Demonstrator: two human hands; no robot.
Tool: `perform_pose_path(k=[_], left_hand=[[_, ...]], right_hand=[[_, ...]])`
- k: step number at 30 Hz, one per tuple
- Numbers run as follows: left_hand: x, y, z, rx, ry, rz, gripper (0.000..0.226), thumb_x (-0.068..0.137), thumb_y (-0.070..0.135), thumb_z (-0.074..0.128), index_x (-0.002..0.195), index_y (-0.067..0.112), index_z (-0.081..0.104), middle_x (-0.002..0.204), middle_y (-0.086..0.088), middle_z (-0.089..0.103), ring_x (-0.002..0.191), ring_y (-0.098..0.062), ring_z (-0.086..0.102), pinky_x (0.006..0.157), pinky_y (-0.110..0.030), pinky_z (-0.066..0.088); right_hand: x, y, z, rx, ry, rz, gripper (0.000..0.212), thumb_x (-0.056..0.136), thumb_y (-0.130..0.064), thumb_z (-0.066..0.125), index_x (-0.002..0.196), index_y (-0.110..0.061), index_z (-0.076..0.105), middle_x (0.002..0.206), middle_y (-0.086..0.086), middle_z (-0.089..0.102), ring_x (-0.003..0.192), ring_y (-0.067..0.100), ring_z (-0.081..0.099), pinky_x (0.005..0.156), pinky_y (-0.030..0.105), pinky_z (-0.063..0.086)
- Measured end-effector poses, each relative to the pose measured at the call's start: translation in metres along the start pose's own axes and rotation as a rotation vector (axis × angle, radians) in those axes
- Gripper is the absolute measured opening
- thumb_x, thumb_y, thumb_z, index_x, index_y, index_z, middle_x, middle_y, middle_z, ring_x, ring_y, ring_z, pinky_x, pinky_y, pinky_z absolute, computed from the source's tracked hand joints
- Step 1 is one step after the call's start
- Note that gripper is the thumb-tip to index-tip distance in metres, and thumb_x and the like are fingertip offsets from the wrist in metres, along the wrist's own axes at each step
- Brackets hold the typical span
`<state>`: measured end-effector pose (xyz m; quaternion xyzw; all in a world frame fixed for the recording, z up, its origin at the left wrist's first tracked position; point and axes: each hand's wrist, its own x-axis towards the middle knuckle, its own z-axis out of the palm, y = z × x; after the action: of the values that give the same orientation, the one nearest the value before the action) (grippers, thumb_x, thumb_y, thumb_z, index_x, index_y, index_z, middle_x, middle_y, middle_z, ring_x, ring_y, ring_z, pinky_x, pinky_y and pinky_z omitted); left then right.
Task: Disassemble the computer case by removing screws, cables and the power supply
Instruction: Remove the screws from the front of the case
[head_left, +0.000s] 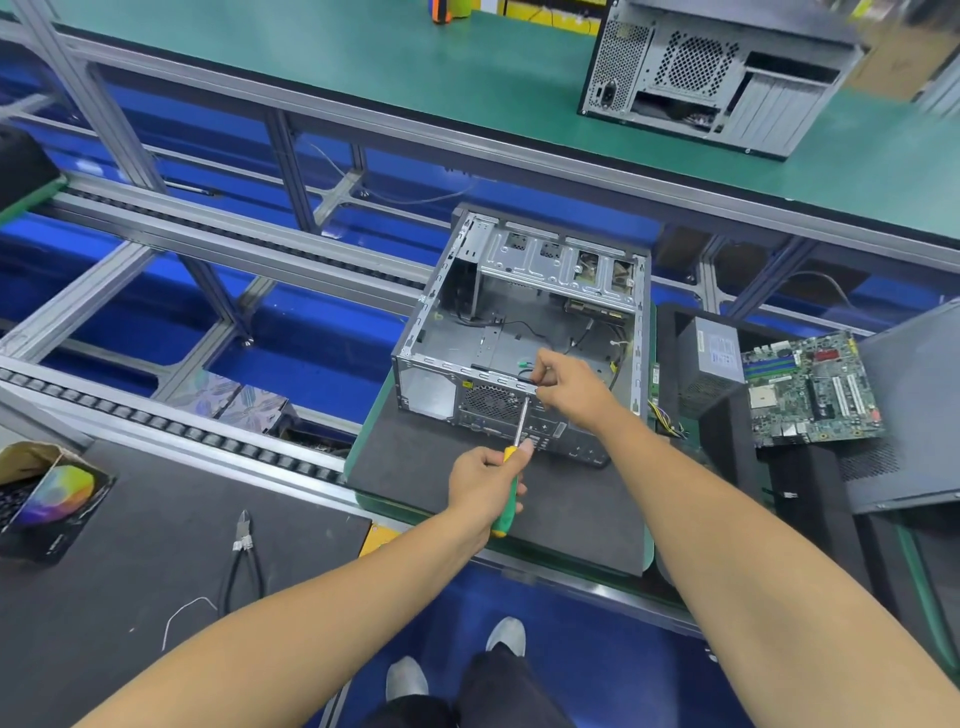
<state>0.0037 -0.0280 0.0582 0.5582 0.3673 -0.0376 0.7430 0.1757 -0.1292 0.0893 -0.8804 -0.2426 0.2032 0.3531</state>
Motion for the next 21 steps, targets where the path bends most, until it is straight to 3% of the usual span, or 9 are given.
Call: perform_pose_path(k=[7, 10, 12, 15, 18, 21], left_hand=[[-0.001, 0.009, -0.004, -0.043, -0.138, -0.092, 0.047, 0.101, 0.051, 0.055, 0.09, 0.006, 0.065, 0.064, -0.002, 0.06, 0.049, -0.011, 0.056, 0.05, -0.025, 0.05], [-0.002, 0.012, -0.005, -0.076, -0.24, -0.203, 0.057, 0.103, 0.057, 0.044, 0.097, 0.007, 0.07, 0.065, 0.001, 0.063, 0.053, -0.012, 0.059, 0.055, -0.03, 0.056], [-0.002, 0.013, -0.006, -0.092, -0.264, -0.233, 0.059, 0.104, 0.059, 0.042, 0.105, 0.007, 0.071, 0.066, 0.003, 0.062, 0.051, -0.011, 0.053, 0.049, -0.027, 0.049], [0.0, 0.014, -0.006, -0.053, -0.201, -0.172, 0.053, 0.099, 0.059, 0.053, 0.115, 0.009, 0.059, 0.079, -0.003, 0.061, 0.05, -0.011, 0.049, 0.044, -0.025, 0.043], [0.001, 0.01, -0.005, 0.012, -0.133, -0.09, 0.053, 0.083, 0.045, 0.083, 0.101, 0.015, 0.043, 0.089, -0.006, 0.055, 0.056, -0.011, 0.051, 0.044, -0.025, 0.043], [0.0, 0.008, -0.008, -0.037, -0.055, -0.068, 0.048, 0.077, 0.033, 0.091, 0.093, 0.012, 0.051, 0.081, -0.006, 0.063, 0.056, -0.013, 0.061, 0.046, -0.027, 0.048]], right_hand=[[-0.001, -0.001, 0.0, -0.016, 0.012, -0.003, 0.017, 0.08, 0.001, 0.059, 0.084, -0.015, 0.054, 0.049, -0.014, 0.052, 0.045, 0.002, 0.04, 0.054, 0.028, 0.033], [-0.001, -0.002, 0.0, -0.016, 0.022, -0.003, 0.016, 0.08, 0.003, 0.06, 0.085, -0.012, 0.054, 0.049, -0.012, 0.052, 0.046, 0.002, 0.041, 0.053, 0.027, 0.033], [-0.002, -0.003, 0.0, -0.019, 0.021, -0.006, 0.017, 0.081, 0.003, 0.06, 0.085, -0.012, 0.054, 0.049, -0.013, 0.051, 0.046, 0.002, 0.042, 0.053, 0.027, 0.033], [-0.002, -0.003, 0.0, -0.02, 0.016, -0.005, 0.018, 0.081, 0.003, 0.059, 0.084, -0.014, 0.053, 0.046, -0.015, 0.05, 0.043, 0.001, 0.039, 0.052, 0.027, 0.032], [-0.002, -0.002, 0.0, -0.015, 0.016, -0.003, 0.016, 0.081, 0.003, 0.058, 0.086, -0.011, 0.053, 0.047, -0.016, 0.049, 0.043, 0.003, 0.038, 0.052, 0.027, 0.031], [-0.001, -0.002, 0.0, -0.01, 0.017, 0.0, 0.015, 0.081, 0.003, 0.058, 0.086, -0.01, 0.053, 0.047, -0.014, 0.049, 0.043, 0.004, 0.038, 0.05, 0.026, 0.031]])
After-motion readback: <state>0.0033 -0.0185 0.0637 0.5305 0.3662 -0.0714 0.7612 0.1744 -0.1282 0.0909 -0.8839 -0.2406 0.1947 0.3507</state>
